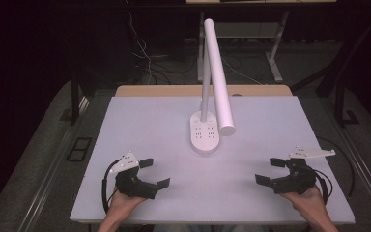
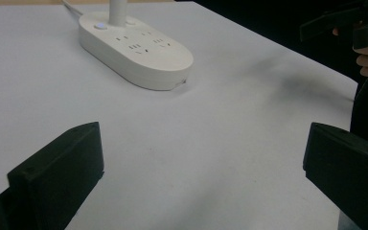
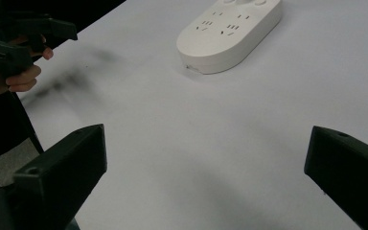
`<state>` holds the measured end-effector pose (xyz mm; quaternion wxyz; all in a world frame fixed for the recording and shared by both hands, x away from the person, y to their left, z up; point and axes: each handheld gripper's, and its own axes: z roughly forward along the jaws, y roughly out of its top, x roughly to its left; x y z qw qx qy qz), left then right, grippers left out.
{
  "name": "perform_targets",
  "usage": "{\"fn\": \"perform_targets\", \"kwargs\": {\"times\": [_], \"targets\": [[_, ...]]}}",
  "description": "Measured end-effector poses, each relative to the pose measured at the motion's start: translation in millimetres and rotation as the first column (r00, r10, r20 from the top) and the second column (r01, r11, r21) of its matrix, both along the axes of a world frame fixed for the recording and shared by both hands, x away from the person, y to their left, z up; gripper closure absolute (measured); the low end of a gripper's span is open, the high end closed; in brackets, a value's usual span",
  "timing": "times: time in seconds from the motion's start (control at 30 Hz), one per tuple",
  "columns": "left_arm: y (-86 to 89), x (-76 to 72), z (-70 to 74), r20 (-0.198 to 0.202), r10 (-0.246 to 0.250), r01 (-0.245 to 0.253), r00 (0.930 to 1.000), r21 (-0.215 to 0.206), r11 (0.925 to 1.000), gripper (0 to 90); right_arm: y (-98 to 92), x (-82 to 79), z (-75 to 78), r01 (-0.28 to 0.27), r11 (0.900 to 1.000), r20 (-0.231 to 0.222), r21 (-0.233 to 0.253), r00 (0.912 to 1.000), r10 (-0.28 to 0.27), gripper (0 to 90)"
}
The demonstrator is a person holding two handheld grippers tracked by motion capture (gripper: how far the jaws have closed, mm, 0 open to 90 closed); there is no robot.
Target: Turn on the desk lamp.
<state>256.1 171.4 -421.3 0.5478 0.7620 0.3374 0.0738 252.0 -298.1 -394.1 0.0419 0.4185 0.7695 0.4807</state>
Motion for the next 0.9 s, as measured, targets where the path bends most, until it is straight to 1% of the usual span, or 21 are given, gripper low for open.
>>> {"fn": "perform_targets", "kwargs": {"times": [0.17, 0.37, 0.4, 0.67, 0.8, 0.9], "targets": [[-0.3, 0.5, -0.5, -0.003, -0.004, 0.004, 1.0, 0.001, 1.0, 0.0, -0.6, 3.8, 3.0, -0.005, 1.0, -0.008, 0.003, 1.0, 0.005, 0.6], [-1.3, 0.2, -0.8, -0.002, -0.007, 0.007, 1.0, 0.003, 1.0, 0.0, 1.0, 8.0, 7.5, -0.01, 1.0, -0.003, -0.002, 0.9999, 0.01, 0.6], [-1.2, 0.3, -0.8, -0.001, -0.006, 0.006, 1.0, 0.004, 1.0, 0.0, 1.7, 9.5, 8.2, -0.011, 1.0, 0.003, -0.002, 0.9999, 0.011, 0.6], [-0.3, 0.3, -0.7, -0.001, -0.006, 0.006, 1.0, 0.003, 1.0, 0.0, 8.7, 21.6, 20.2, -0.032, 0.999, 0.01, -0.017, 0.9994, 0.032, 0.6], [-0.1, 0.3, -0.7, -0.001, -0.006, 0.006, 1.0, 0.002, 1.0, 0.0, 11.6, 25.9, 23.6, -0.039, 0.999, 0.011, -0.022, 0.9992, 0.039, 0.6], [-0.2, 0.2, -0.7, -0.004, -0.004, 0.004, 1.0, -0.002, 1.0, 0.0, 16.5, 34.1, 27.9, -0.047, 0.998, 0.005, -0.038, 0.9989, 0.047, 0.6]]}}
